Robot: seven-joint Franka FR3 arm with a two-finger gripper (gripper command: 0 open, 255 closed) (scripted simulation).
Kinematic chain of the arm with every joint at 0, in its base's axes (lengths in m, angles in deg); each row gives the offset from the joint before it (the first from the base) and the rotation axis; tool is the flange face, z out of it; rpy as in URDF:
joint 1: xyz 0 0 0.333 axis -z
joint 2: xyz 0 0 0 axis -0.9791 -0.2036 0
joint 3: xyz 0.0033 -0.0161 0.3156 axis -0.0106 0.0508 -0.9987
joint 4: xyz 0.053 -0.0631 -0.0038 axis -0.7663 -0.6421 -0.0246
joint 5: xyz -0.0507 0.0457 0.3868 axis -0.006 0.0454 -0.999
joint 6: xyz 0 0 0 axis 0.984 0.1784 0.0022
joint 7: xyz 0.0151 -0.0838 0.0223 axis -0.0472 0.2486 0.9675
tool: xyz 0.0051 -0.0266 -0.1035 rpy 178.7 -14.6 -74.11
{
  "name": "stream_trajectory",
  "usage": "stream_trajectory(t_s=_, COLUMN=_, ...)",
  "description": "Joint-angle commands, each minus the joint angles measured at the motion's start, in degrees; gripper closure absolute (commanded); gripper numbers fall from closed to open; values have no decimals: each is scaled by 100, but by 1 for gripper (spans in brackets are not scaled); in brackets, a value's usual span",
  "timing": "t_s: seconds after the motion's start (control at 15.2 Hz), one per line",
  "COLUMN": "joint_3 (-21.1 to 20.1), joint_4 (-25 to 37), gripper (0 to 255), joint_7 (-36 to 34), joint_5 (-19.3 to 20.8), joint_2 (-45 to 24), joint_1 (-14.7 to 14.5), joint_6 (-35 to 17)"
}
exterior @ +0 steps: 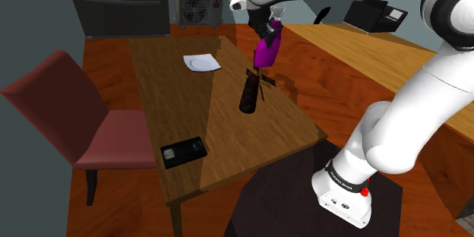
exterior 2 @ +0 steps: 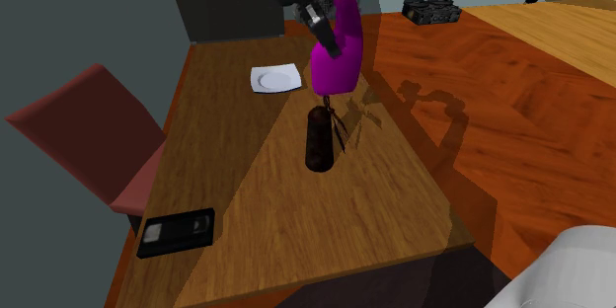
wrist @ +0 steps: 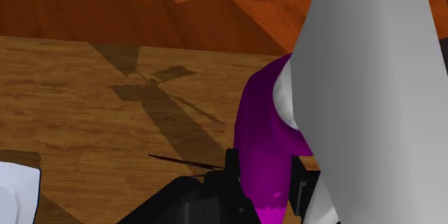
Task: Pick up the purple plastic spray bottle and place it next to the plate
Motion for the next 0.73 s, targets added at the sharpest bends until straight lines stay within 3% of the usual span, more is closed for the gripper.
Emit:
stream_trajectory(t_s=0.0, joint_3=78, joint_4=191, gripper=255, joint_7=64, joint_5=17, joint_2=-337, joint_1=68, joint_6=-205)
stream_trajectory(t_s=0.66, joint_3=368, joint_4=1865, gripper=255, joint_7=546, joint_5=-76, joint_2=-2323, joint_1=482, joint_6=-807)
